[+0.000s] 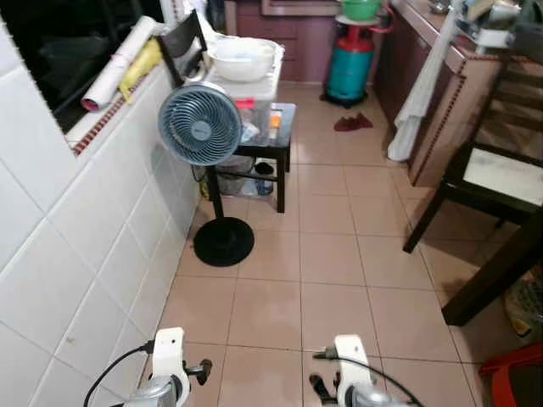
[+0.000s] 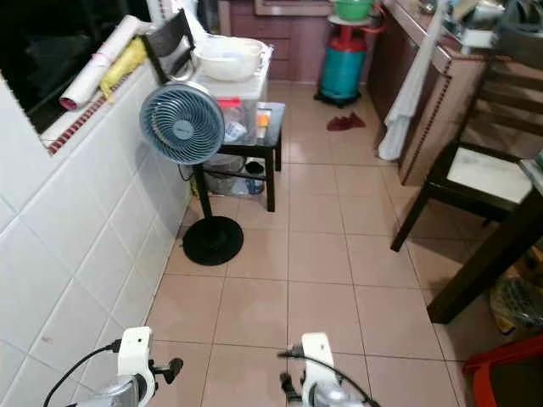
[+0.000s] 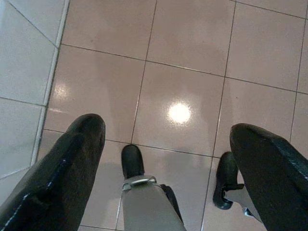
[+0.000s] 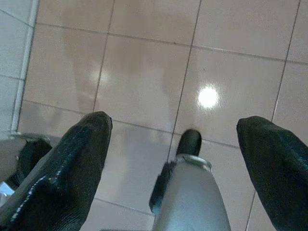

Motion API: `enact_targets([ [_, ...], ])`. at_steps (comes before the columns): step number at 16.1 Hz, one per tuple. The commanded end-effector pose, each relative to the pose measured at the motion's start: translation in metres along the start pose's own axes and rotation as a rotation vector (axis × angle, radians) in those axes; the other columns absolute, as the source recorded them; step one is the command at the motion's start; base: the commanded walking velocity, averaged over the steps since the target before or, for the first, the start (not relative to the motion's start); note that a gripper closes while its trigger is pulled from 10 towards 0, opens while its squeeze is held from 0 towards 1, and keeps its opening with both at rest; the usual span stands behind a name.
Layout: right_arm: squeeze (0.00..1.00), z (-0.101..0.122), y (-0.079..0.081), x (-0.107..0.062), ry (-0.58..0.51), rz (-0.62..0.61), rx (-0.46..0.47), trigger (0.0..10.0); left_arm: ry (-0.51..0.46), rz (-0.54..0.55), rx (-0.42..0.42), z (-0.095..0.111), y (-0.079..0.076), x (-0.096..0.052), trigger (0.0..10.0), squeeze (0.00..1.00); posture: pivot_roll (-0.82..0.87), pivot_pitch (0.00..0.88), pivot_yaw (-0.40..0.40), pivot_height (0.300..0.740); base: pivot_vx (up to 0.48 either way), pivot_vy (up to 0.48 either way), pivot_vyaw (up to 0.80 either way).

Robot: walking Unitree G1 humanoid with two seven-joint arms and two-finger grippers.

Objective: Setting the table

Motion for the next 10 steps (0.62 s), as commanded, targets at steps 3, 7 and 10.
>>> enact_targets([
  [3,0.00,0.010,-0.012,-0.001,-0.035,-0.037,-0.025,10.0,0.009,0.003,0.010,-0.001,0.006,-0.001,10.0,0.00,-0.13,0.000,0.019,0.740,0.000,0.000,0.00],
  [7,0.00,0.063,-0.032,-0.005,-0.248,-0.096,0.024,10.0,-0.095,-0.071,0.100,0.027,0.002,-0.002,10.0,0.00,-0.15,0.000,0.037,0.740,0.000,0.000,0.00],
  [10,0.00,0.100,-0.030,-0.014,-0.437,0.011,0.061,10.0,-0.259,-0.161,0.128,0.066,-0.007,-0.008,10.0,0.00,-0.16,0.001,0.039,0.740,0.000,0.000,0.00],
])
Point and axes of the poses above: a point about 5 cm out from each wrist's last joint towards the gripper, its own x axis pointing out of the wrist towards the gripper, its own z axis along the axis of the wrist's last joint, y = z × x, the point moved 4 cm from there along x, pointing out of the wrist towards the gripper, and after that the axes turned 13 degrees about -x, right-handed, at the moved point
